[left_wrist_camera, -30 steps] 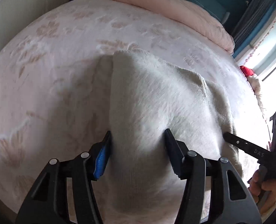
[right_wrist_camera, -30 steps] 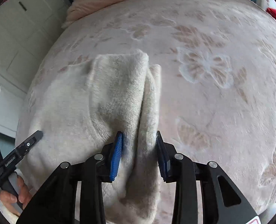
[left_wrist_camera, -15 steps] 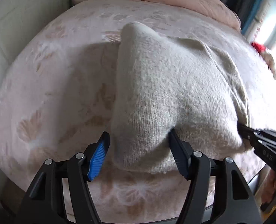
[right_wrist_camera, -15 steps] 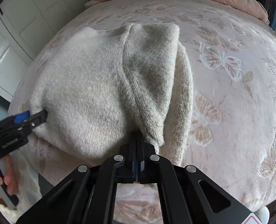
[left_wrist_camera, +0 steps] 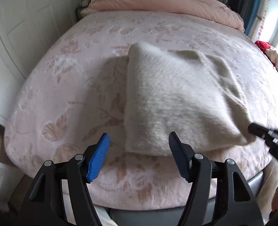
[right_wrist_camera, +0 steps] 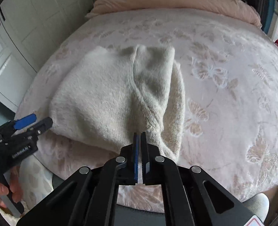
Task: Fold small clothes
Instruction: 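Open both grippers and release the folded sweater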
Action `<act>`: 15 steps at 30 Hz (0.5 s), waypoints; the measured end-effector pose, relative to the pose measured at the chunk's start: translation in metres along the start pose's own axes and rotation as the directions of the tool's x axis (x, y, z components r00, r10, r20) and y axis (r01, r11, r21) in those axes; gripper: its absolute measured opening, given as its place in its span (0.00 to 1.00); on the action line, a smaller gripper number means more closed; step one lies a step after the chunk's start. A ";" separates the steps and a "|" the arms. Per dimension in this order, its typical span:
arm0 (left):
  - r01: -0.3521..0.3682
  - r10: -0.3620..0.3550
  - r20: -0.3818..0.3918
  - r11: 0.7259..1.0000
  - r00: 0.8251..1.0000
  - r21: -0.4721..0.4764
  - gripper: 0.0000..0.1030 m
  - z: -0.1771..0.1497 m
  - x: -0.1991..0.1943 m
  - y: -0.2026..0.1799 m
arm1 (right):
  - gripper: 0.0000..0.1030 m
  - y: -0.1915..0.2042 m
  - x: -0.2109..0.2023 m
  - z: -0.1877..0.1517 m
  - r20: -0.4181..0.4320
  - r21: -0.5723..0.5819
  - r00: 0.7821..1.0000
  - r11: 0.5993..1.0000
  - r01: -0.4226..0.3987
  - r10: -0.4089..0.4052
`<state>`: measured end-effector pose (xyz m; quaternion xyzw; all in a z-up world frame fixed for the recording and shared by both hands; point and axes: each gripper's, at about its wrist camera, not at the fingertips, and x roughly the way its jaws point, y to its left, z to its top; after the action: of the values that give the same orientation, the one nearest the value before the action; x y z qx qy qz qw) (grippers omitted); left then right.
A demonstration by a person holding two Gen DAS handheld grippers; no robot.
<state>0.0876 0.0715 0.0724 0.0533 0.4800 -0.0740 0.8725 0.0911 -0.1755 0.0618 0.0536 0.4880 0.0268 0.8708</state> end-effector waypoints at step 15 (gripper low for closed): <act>-0.033 0.024 0.196 0.999 0.980 0.042 0.94 -0.054 -0.074 -0.058 | 0.61 -0.003 -0.084 -0.075 0.205 0.110 0.962 0.981 0.163 -0.182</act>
<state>-0.0071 0.0287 0.1047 0.0723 0.3895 -0.0770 0.9149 -0.0164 -0.1820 0.0940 0.0533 0.3950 -0.0775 0.9139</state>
